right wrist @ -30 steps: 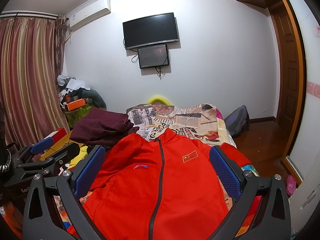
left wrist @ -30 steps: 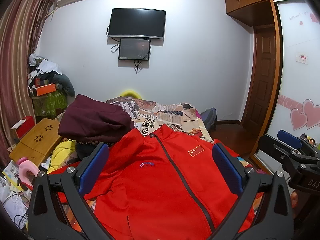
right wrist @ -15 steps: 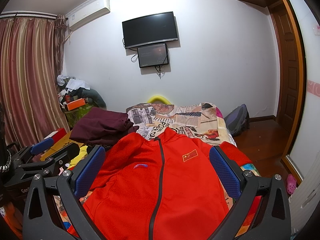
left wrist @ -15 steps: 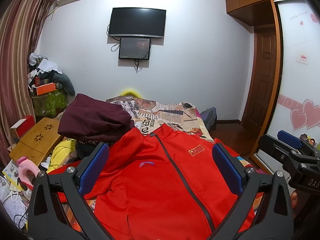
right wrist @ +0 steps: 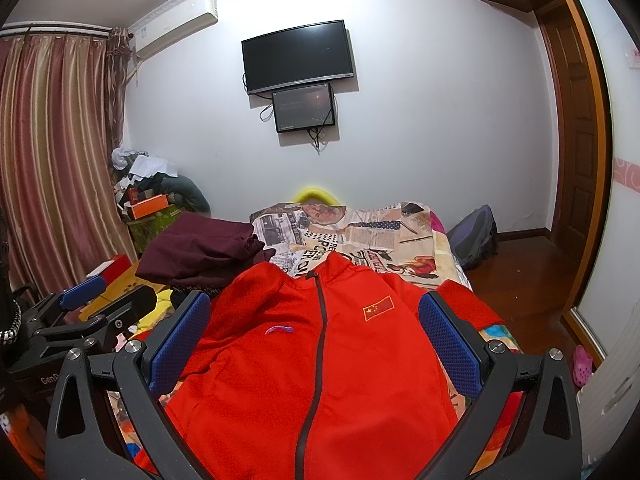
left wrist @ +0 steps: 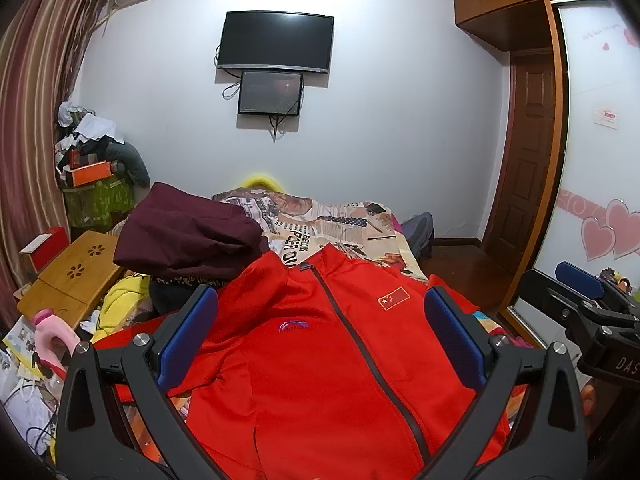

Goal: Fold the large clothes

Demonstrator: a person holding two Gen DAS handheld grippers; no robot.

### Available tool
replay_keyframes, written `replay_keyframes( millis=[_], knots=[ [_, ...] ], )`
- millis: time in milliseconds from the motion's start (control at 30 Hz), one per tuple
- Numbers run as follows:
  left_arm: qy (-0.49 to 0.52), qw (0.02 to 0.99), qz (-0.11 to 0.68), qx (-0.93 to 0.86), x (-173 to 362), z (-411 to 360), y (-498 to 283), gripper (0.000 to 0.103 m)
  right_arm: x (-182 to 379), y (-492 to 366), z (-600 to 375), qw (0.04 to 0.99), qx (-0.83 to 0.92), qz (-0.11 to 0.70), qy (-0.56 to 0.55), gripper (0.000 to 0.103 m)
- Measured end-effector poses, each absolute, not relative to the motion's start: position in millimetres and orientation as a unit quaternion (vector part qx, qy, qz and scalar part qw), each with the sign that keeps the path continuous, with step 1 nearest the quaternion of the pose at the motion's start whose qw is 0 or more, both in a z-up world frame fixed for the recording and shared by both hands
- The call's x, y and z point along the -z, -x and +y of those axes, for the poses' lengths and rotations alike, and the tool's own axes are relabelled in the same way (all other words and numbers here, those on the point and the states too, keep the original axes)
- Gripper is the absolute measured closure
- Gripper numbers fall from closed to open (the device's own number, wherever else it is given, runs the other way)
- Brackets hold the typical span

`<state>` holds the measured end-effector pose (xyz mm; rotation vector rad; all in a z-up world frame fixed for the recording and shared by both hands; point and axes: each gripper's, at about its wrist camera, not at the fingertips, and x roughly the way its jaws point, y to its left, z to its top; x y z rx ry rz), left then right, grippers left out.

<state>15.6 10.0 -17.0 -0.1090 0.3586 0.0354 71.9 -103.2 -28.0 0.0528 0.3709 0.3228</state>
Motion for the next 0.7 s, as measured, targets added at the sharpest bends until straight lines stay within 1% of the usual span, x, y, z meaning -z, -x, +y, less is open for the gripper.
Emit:
replay_keyframes(
  millis=[200,400,533,700],
  knots=[
    [0.063,0.98,0.186,-0.025,19,17,-23,0.0,23,-80,-105,0.97,-0.153,0.189,-0.022,0.0],
    [0.076,0.978,0.185,-0.059,22,42,-30,0.0,25,-91,-108,0.97,-0.139,0.198,-0.018,0.0],
    [0.094,0.973,0.187,-0.101,27,76,-35,0.0,29,-101,-107,0.969,-0.132,0.209,-0.013,0.0],
    [0.136,0.955,0.2,-0.17,44,141,-40,0.0,37,-118,-101,0.965,-0.126,0.231,-0.004,0.0]
  ],
)
